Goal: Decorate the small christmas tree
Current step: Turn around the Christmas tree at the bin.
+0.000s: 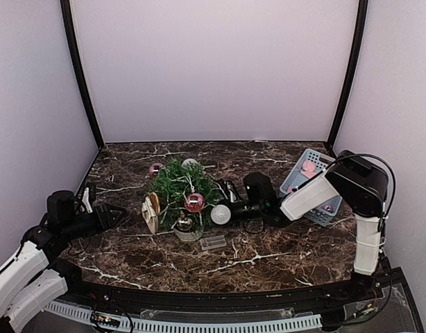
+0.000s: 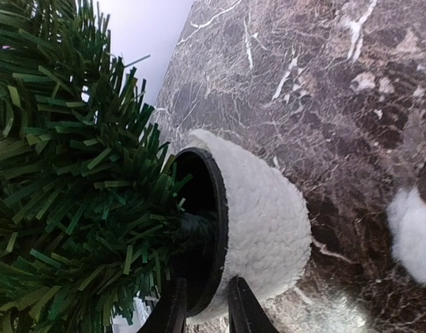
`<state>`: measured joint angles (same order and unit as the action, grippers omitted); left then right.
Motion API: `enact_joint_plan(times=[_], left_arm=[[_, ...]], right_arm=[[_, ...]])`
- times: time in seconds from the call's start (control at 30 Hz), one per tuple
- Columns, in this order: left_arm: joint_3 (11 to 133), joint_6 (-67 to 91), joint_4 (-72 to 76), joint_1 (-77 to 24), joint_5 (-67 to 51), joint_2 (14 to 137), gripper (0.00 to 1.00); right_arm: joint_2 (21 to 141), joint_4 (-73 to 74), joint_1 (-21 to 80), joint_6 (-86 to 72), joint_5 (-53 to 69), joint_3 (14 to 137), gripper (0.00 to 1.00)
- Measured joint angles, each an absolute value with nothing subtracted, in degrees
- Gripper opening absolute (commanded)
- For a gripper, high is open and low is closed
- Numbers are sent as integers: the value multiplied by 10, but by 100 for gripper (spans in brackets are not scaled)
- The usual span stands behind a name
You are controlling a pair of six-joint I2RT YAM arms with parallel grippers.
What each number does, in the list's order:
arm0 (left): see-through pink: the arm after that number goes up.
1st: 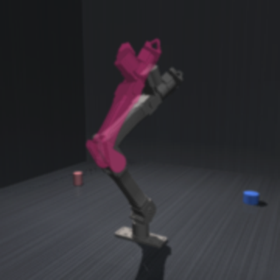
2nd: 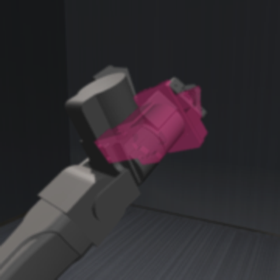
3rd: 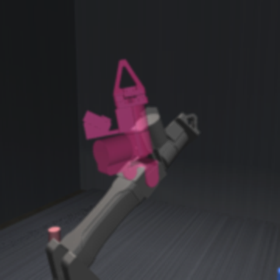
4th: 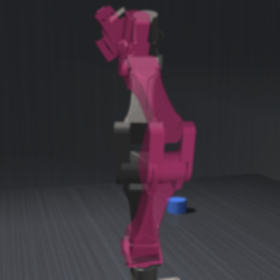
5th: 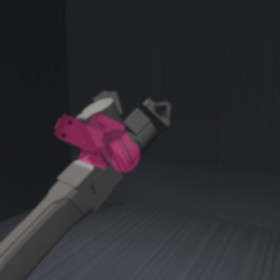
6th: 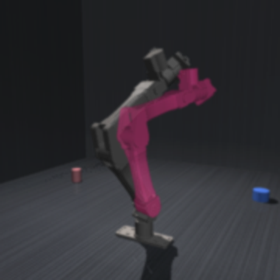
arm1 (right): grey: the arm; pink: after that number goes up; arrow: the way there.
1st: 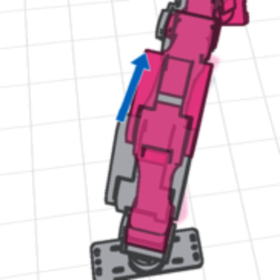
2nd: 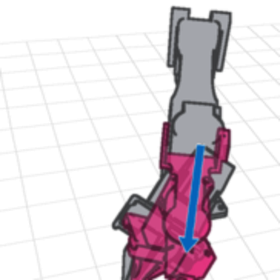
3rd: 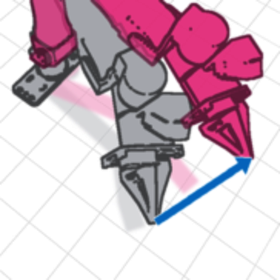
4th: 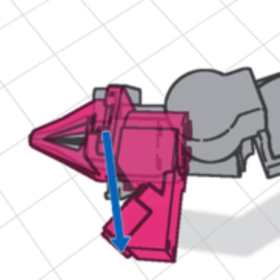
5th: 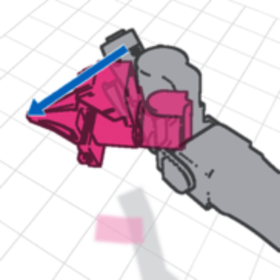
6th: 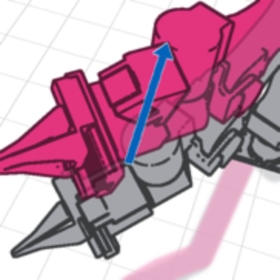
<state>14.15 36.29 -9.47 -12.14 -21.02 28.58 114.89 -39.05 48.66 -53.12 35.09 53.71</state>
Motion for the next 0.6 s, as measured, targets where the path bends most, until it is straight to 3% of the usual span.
enact_joint_plan(times=[0.6], left_arm=[[150, 360, -91, -121, -211, 291, 66]], right_arm=[[1147, -391, 519, -550, 354, 530, 22]])
